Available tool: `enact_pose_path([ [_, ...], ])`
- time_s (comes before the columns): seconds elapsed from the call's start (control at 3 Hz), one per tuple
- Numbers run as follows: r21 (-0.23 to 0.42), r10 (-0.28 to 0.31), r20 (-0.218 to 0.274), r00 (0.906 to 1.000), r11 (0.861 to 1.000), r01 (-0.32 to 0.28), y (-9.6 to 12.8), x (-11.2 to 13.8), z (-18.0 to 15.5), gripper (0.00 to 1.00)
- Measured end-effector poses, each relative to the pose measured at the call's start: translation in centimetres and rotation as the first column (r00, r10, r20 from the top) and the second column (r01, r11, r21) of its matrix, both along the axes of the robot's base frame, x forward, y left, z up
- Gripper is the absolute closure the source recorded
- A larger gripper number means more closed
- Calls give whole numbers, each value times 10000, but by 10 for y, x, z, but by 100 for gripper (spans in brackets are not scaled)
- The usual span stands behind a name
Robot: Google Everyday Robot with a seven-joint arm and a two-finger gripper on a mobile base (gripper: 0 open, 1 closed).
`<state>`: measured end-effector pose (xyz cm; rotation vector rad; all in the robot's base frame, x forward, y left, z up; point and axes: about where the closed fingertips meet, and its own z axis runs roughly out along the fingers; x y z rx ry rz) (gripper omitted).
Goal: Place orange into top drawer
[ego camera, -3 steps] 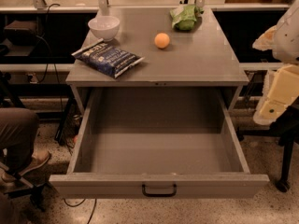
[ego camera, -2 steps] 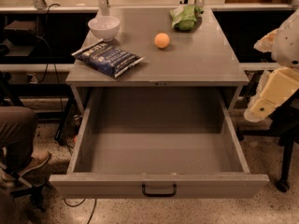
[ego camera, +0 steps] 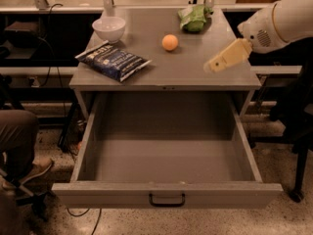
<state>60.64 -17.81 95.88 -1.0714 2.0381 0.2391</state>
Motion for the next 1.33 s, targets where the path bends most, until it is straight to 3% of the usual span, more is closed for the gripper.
enact_pose_path([
  [0.33,155,-267,462,9986,9995,260,-2,14,6,0],
  [0.67,107,-223,381,9990,9997,219,-1,11,4,0],
  [1.0,215,-639,720,9954,9978,625,2,22,3,0],
  [1.33,1470,-944,1386,9858,9864,738,29,91,-5,0],
])
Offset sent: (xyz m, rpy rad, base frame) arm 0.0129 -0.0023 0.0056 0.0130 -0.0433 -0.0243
